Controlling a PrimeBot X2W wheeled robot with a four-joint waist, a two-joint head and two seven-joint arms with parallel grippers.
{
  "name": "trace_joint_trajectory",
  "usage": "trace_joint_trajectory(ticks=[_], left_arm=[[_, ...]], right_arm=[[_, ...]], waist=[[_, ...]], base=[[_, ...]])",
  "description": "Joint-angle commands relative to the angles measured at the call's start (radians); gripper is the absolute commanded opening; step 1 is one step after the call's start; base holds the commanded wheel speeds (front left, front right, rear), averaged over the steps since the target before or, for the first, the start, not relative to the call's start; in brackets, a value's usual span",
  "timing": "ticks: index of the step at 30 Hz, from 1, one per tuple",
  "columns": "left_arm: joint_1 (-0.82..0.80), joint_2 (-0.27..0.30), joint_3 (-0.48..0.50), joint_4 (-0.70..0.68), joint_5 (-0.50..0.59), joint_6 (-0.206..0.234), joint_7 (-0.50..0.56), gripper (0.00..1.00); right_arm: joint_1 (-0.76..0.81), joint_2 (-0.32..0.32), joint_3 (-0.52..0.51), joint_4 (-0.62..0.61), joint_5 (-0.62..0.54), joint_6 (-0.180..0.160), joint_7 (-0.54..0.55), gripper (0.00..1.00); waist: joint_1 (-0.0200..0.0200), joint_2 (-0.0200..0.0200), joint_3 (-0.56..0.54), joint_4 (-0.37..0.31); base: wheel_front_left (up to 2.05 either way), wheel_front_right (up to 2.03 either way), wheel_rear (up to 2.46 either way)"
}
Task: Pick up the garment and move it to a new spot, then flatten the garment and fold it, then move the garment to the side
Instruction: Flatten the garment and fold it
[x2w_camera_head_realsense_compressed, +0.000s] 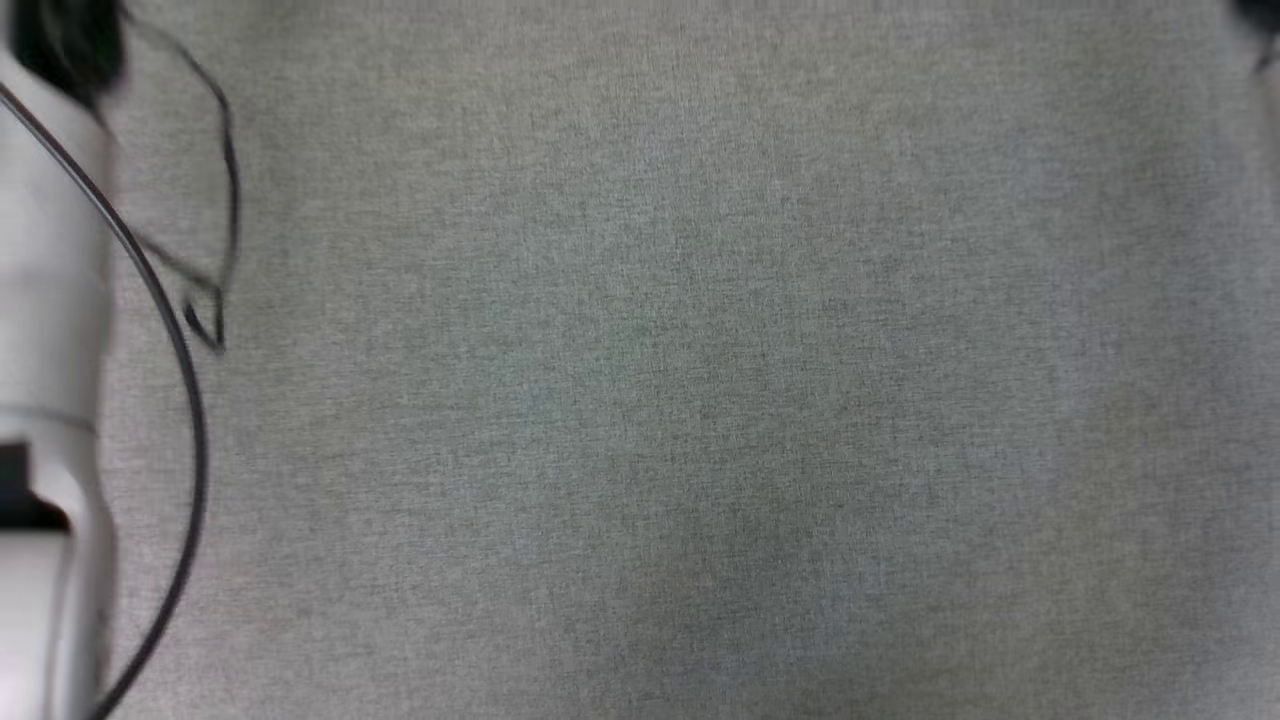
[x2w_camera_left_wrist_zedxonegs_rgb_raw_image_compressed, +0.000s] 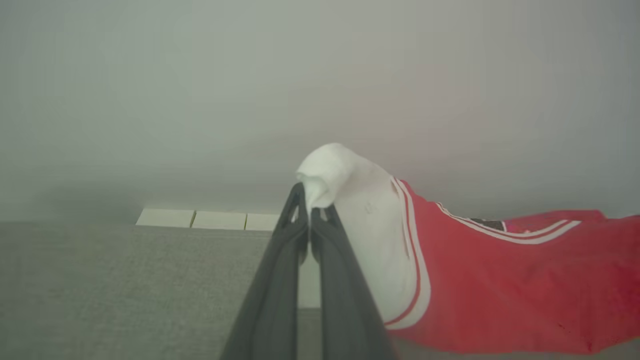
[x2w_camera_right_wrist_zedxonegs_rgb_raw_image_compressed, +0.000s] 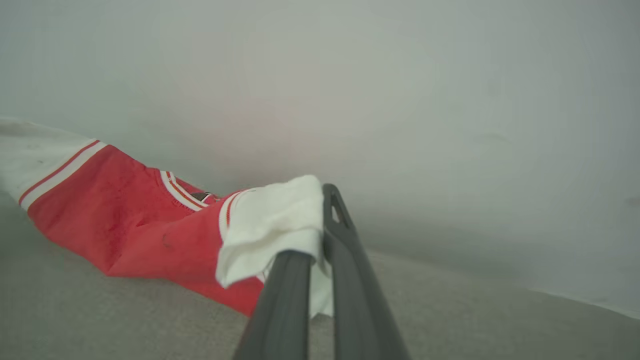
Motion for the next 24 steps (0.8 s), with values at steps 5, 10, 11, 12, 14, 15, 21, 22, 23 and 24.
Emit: trace_joint_trajectory(ticks=[5,10,11,12,14,15,21,22,23,24], left_arm=[[0.212,-0.027,0.018,0.029,-0.048,-0.038,-0.069,0.0],[0.4,-0.045,0.029,0.019,-0.082,-0.058,-0.14,0.0],[0.439,-0.044,0.027,0.015,-0.086,-0.059,-0.149,0.0],[0.473,-0.047,0.026,0.006,-0.094,-0.066,-0.153,0.0],[0.538,-0.041,0.022,-0.012,-0.091,-0.066,-0.168,0.0],[0.571,-0.043,0.021,-0.024,-0.096,-0.069,-0.174,0.0],[0.727,-0.024,0.025,-0.104,-0.101,-0.052,-0.191,0.0],[0.761,-0.019,0.026,-0.125,-0.105,-0.049,-0.189,0.0],[0.793,-0.014,0.028,-0.148,-0.11,-0.043,-0.186,0.0],[0.825,-0.01,0.029,-0.168,-0.112,-0.038,-0.179,0.0]], right_arm=[[0.205,-0.027,0.059,-0.051,0.093,-0.001,-0.051,0.0],[0.389,-0.065,0.084,-0.1,0.153,-0.001,-0.095,0.0],[0.429,-0.072,0.089,-0.113,0.165,-0.001,-0.101,0.0],[0.461,-0.082,0.09,-0.128,0.177,-0.001,-0.104,0.0],[0.534,-0.099,0.089,-0.156,0.194,-0.001,-0.113,0.0],[0.571,-0.106,0.082,-0.169,0.205,-0.001,-0.118,0.0],[0.736,-0.132,0.047,-0.238,0.225,-0.001,-0.126,0.0],[0.773,-0.135,0.038,-0.251,0.222,-0.001,-0.123,0.0],[0.808,-0.134,0.029,-0.267,0.222,-0.001,-0.121,0.0],[0.84,-0.132,0.018,-0.278,0.223,-0.001,-0.117,0.0]], waist=[[-0.0001,0.0,-0.078,0.014],[-0.0001,0.0,-0.159,0.025],[-0.0001,0.0,-0.177,0.027],[-0.0001,0.0,-0.189,0.03],[-0.0001,0.0,-0.219,0.035],[-0.0001,0.0,-0.232,0.039],[-0.0001,0.0,-0.299,0.046],[-0.0001,0.0,-0.312,0.048],[-0.0001,0.0,-0.325,0.049],[-0.0001,0.0,-0.338,0.05]], base=[[0.0,0.0,0.0],[0.0,0.0,0.0],[0.0,0.0,0.0],[0.0,0.0,0.0],[0.0,0.0,0.0],[0.0,0.0,0.0],[0.0,0.0,0.0],[0.0,0.0,0.0],[0.0,0.0,0.0],[0.0,0.0,0.0]])
